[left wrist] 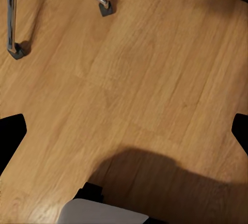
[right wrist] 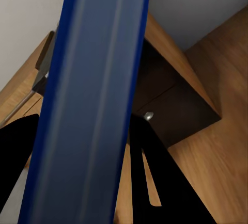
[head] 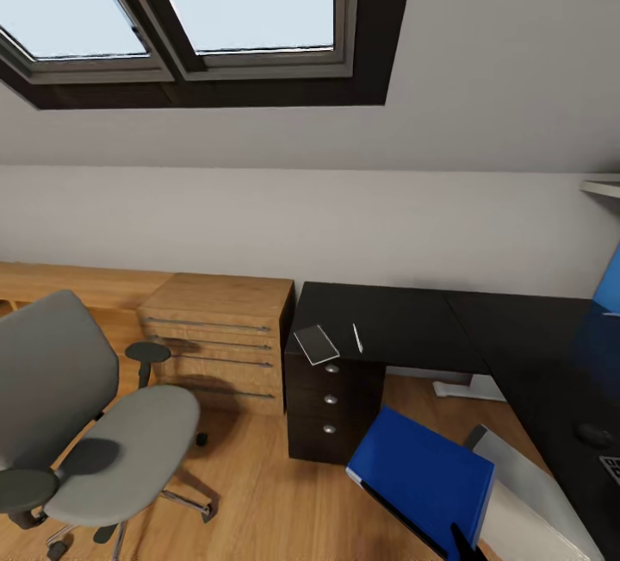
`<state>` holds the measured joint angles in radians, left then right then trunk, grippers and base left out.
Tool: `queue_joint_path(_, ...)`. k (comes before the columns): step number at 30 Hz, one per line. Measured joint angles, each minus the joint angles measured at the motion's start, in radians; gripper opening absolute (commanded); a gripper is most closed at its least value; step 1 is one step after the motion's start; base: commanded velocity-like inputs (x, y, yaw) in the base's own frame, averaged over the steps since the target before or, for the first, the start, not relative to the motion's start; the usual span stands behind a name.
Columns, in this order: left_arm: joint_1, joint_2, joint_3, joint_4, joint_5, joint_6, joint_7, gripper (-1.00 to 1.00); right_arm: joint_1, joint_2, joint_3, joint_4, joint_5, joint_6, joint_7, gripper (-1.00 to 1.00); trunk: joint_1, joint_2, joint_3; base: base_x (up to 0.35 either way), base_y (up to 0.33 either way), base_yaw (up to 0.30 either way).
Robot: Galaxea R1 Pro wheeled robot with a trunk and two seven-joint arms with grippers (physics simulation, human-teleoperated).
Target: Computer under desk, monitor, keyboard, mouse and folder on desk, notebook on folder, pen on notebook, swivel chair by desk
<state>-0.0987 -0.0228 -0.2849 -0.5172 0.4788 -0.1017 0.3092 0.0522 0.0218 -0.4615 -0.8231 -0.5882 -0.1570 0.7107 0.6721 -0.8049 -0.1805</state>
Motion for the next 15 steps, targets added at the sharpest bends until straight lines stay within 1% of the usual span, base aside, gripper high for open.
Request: queue_joint_path(15, 0.000, 0.000, 0.000, 0.002, 0.001, 0.000, 0.000, 1.00, 0.000, 0.004, 0.000, 0.001, 0.002, 0.000, -0.001, -1.00, 0.000, 0.000, -0.024, 0.000, 0.000, 0.000)
